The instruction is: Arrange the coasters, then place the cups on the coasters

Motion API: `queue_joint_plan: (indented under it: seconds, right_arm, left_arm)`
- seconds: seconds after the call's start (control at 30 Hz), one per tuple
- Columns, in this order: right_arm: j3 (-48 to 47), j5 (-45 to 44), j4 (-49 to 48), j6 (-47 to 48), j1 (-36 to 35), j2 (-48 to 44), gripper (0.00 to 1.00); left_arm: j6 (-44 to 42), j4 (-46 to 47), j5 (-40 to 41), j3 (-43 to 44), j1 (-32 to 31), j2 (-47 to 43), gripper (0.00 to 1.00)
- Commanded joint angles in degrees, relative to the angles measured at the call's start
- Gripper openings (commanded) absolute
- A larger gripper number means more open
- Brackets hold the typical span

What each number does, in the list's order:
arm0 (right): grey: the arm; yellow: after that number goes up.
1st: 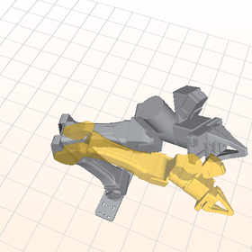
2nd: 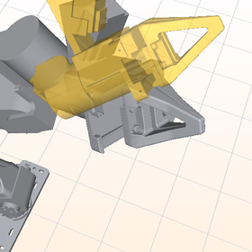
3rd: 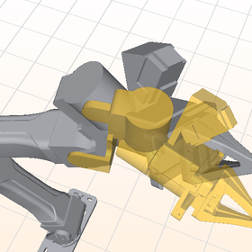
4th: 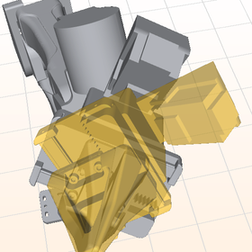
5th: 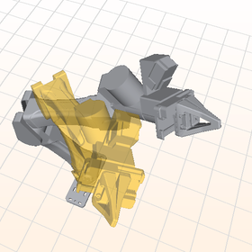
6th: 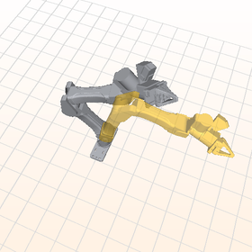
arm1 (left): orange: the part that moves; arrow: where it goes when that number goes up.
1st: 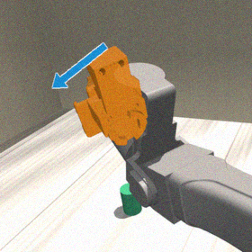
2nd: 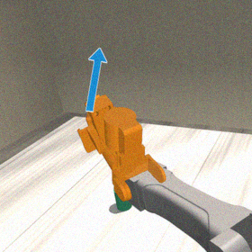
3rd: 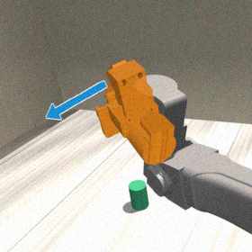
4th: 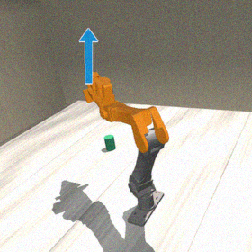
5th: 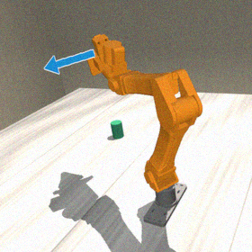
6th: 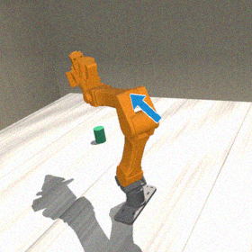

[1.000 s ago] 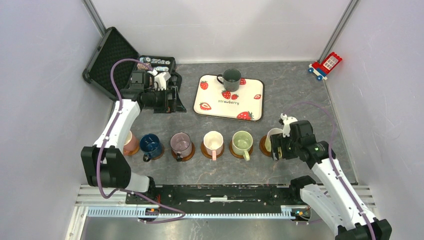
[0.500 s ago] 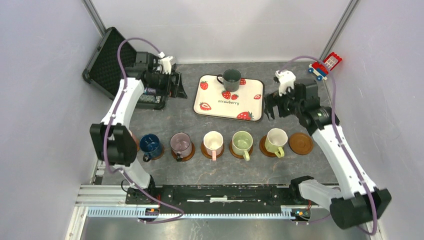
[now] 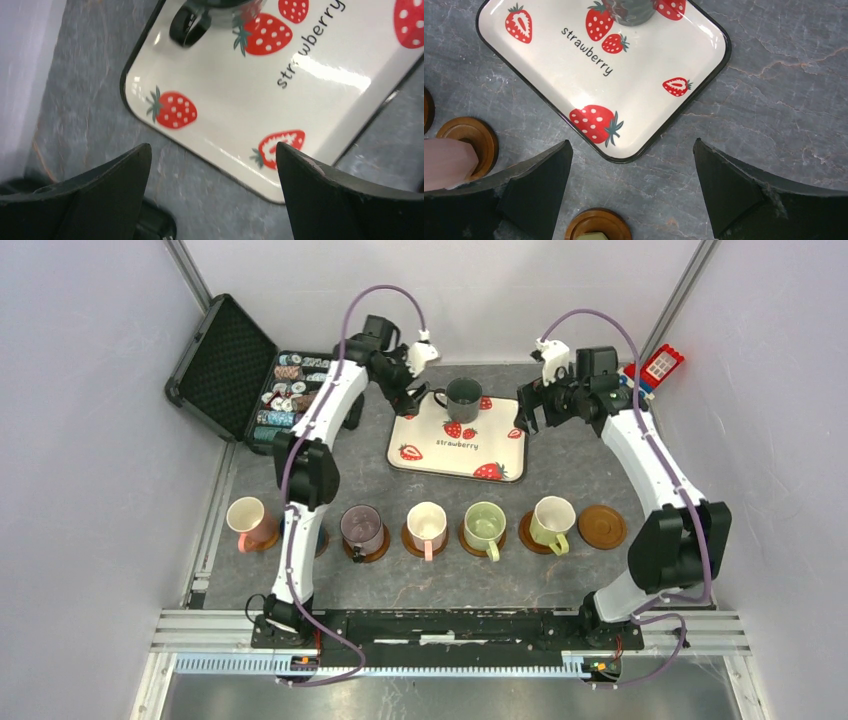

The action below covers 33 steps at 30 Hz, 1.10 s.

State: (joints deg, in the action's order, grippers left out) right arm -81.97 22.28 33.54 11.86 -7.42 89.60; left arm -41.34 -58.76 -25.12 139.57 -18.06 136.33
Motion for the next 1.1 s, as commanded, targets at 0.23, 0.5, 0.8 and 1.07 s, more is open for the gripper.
queue_joint_plan:
  seconds: [0.23,0.5,0.8,1.07]
  right_arm:
    - [-5.0,9.6,0.4,-2.0,6.2,4.9,0.98]
    - [-4.7,9.9,0.7,-2.5,7.1,5.2,0.98]
    - [-4.7,9.5,0.9,-2.8,7.9,5.3,0.98]
    - [-4.6,10.5,0.7,-3.7,9.0,5.7,0.98]
  left_arm:
    - [-6.4,24.3,0.6,3.6,-2.1,9.4,1.00]
    - [-5.4,30.1,-4.9,5.6,-3.0,14.4,1.00]
    - [-6.5,26.8,-9.5,4.6,-4.2,13.9,0.96]
    - [-1.8,26.2,-10.0,0.8,-5.8,10.1,0.78]
